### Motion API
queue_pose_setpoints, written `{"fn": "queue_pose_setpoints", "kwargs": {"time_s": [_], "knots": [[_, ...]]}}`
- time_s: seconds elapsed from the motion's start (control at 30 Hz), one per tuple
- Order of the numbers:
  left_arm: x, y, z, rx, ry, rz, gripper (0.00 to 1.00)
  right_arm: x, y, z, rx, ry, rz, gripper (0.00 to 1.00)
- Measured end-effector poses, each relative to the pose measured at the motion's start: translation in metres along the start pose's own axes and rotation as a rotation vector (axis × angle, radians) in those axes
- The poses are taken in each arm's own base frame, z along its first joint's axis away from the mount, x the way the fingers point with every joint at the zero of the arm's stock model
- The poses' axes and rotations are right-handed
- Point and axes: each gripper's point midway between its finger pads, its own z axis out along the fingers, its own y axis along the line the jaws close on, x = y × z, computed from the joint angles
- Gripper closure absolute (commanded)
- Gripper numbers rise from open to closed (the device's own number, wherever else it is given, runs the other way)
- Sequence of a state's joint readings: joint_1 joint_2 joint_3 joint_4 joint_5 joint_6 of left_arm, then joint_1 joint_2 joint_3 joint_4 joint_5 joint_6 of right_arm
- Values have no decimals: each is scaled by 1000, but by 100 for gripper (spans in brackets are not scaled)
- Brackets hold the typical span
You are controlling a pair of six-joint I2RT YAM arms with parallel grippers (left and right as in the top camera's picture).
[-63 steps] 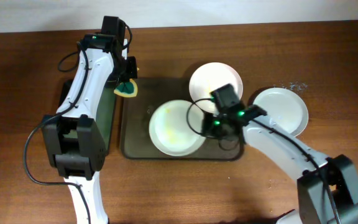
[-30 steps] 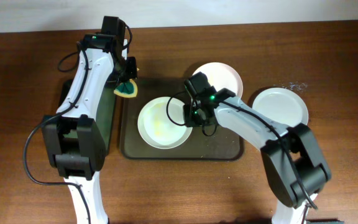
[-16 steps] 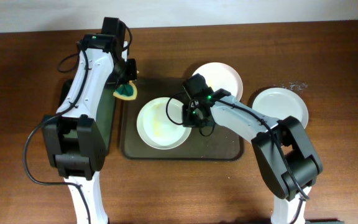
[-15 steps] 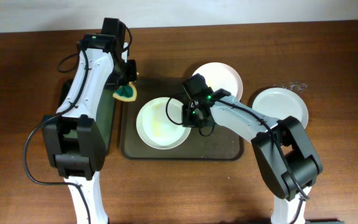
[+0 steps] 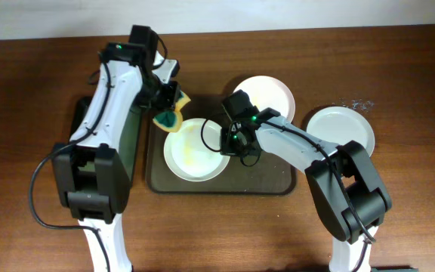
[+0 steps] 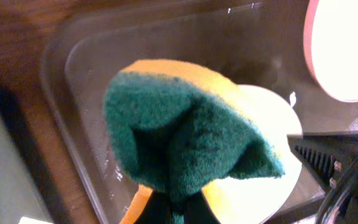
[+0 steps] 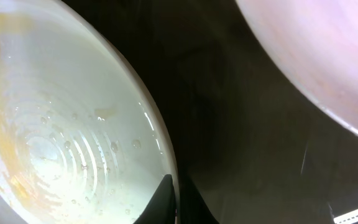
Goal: Clean dirty plates on tray and stack at the side
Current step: 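Scrub the held plate with the sponge in the left gripper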
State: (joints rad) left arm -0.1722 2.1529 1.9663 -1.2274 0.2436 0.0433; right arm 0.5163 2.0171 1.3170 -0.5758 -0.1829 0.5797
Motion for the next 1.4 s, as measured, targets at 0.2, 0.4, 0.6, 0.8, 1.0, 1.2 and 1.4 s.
{"fn": "queue_pose_setpoints", "kwargs": {"time_s": [0.2, 0.4, 0.6, 0.8, 1.0, 1.2, 1.4], "knots": [[22, -6, 58, -47, 39, -63, 100, 1, 0, 0, 0, 5, 1, 96], [44, -12, 90, -152, 44, -24, 100, 3, -1, 0, 3, 15, 2, 96], [61, -24, 95, -130, 71, 56, 100, 13, 0, -2, -107, 117, 46, 96], [74, -23, 94, -120, 131, 142, 100, 12, -1, -4, -169, 152, 53, 96], [121, -61, 93, 132, 287, 415, 100, 14, -2, -3, -172, 155, 36, 96], [91, -43, 102, 26, 174, 306, 100, 9, -1, -2, -180, 136, 38, 96], [18, 7, 93, -347, -156, -63, 100, 1, 2, -2, -185, 113, 60, 96]]}}
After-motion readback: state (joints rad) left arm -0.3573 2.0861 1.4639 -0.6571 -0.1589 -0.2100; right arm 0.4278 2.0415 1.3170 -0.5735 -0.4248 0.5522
